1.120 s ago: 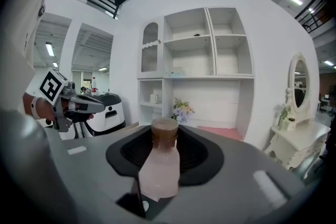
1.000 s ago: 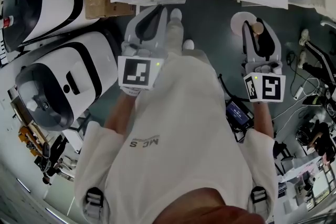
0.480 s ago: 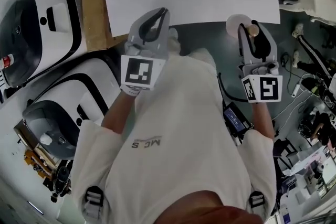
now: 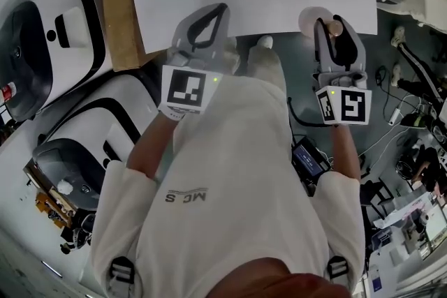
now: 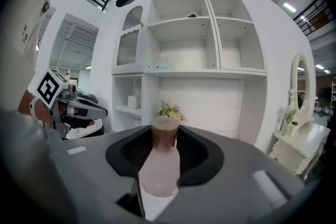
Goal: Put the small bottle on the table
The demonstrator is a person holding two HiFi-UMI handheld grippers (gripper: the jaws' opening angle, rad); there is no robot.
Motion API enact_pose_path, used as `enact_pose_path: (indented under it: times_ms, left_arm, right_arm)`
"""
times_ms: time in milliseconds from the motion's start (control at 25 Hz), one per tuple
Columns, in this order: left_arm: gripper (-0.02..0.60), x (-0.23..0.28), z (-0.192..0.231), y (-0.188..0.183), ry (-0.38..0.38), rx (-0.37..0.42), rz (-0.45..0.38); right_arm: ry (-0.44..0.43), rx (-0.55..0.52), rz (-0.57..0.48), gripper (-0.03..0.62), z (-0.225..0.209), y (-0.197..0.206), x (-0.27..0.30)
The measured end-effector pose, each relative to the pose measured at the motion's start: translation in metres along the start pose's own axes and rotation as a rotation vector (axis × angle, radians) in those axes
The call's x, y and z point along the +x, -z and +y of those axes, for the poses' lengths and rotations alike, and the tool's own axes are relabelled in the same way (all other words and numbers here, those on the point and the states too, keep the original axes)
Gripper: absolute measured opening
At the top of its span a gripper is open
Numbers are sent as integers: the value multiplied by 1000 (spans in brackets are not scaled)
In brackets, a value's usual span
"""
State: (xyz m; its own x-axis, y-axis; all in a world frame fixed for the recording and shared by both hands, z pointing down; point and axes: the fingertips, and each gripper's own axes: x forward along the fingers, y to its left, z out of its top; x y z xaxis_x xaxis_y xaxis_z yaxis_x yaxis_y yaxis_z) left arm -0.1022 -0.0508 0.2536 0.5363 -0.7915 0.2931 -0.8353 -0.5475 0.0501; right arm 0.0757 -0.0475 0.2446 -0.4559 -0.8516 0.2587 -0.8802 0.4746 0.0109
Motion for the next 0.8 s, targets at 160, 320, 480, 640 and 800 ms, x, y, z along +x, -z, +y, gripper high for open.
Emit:
enact_pose_path:
  times_ms: [160, 320, 480, 640, 800]
  left_arm:
    - [0, 19, 5, 10, -9, -18, 12]
    - [0, 42, 9, 25, -25, -50, 6]
    - [0, 69, 2, 36, -8, -44, 16]
    - [0, 97, -9, 51, 16, -11, 55]
    - [0, 114, -7, 61, -3, -39, 39]
  right_arm:
    - [14, 0, 4, 138, -13, 16, 20]
    - [26, -12, 8, 138, -27, 33, 40]
    - [38, 7, 15, 138, -46, 53, 60]
    - [48, 22, 20, 138, -68, 72, 78]
    - [51, 47, 33, 138, -81, 94, 95]
